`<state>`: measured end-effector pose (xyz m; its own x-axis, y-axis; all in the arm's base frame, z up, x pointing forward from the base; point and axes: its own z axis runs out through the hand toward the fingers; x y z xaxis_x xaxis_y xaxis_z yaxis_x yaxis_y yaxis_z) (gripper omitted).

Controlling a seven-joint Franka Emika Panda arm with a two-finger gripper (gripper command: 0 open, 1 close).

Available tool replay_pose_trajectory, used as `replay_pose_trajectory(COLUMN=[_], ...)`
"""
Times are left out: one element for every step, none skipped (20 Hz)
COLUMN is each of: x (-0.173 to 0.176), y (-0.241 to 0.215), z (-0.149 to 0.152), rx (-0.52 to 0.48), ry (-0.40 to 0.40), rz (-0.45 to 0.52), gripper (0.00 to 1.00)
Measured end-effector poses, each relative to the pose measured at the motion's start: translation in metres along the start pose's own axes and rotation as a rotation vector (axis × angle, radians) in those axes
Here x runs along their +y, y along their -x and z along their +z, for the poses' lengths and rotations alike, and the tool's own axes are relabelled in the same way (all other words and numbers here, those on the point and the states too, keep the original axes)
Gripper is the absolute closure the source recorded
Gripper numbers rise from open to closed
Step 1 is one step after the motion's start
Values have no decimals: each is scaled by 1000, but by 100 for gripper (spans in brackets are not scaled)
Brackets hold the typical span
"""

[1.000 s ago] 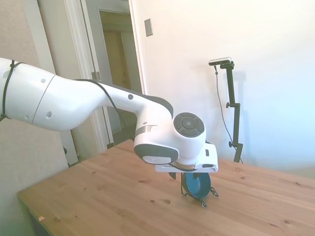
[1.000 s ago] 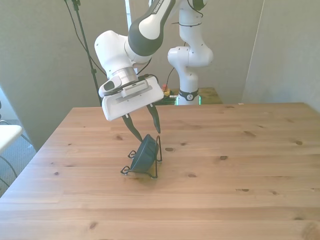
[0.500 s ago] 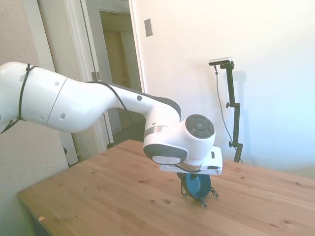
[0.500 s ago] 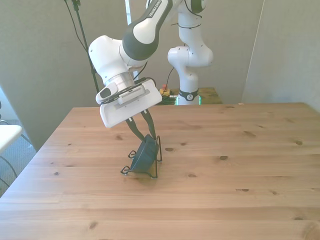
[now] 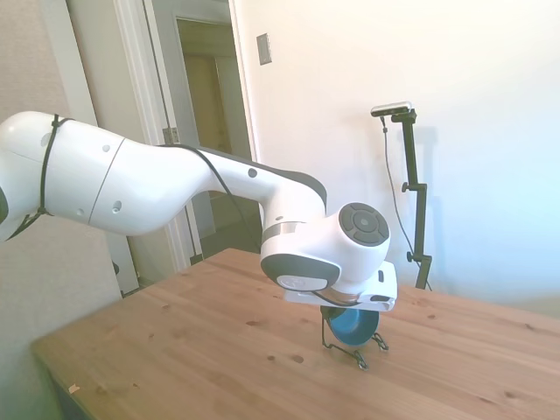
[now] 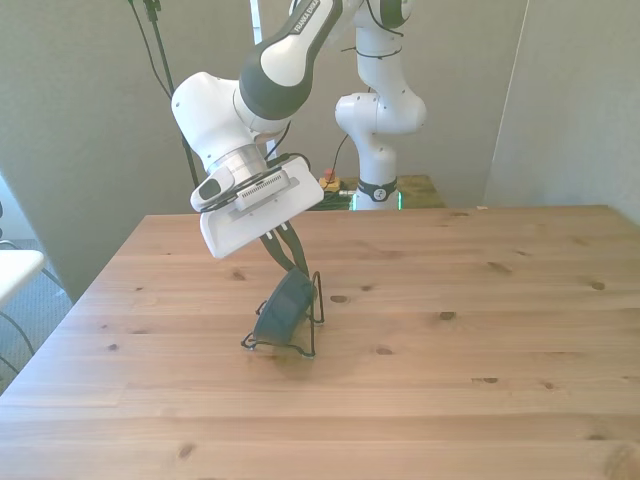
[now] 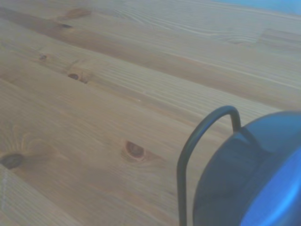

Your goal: Unload the bowl

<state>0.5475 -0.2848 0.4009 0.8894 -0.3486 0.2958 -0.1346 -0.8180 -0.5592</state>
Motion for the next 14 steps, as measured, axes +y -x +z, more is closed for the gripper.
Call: replay_pose_trajectory(x=[-2,-3,-6,-8,-11,-14,-16,-20,-24,-29,-35,-43,-51,-59], y=[0,-1,-2,-2,-2,-2,0,3,8,16,25,36,48,60], z=[-4,-9,-14,-19,-25,-30,-35,-38,-42,-46,-49,-53,-57,-60], rx=[5,11,16,20,29,37,42,45,47,45,41,34,28,21], ry=[-2,-3,-7,-12,-14,-16,-18,-21,-25,-28,-30,-30,-31,-30], rz=[-2,-5,-8,-11,-14,-17,-19,-21,-23,-27,-36,-49,-63,-79], gripper=[100,100,100,100,100,100,100,100,100,100,100,100,100,100])
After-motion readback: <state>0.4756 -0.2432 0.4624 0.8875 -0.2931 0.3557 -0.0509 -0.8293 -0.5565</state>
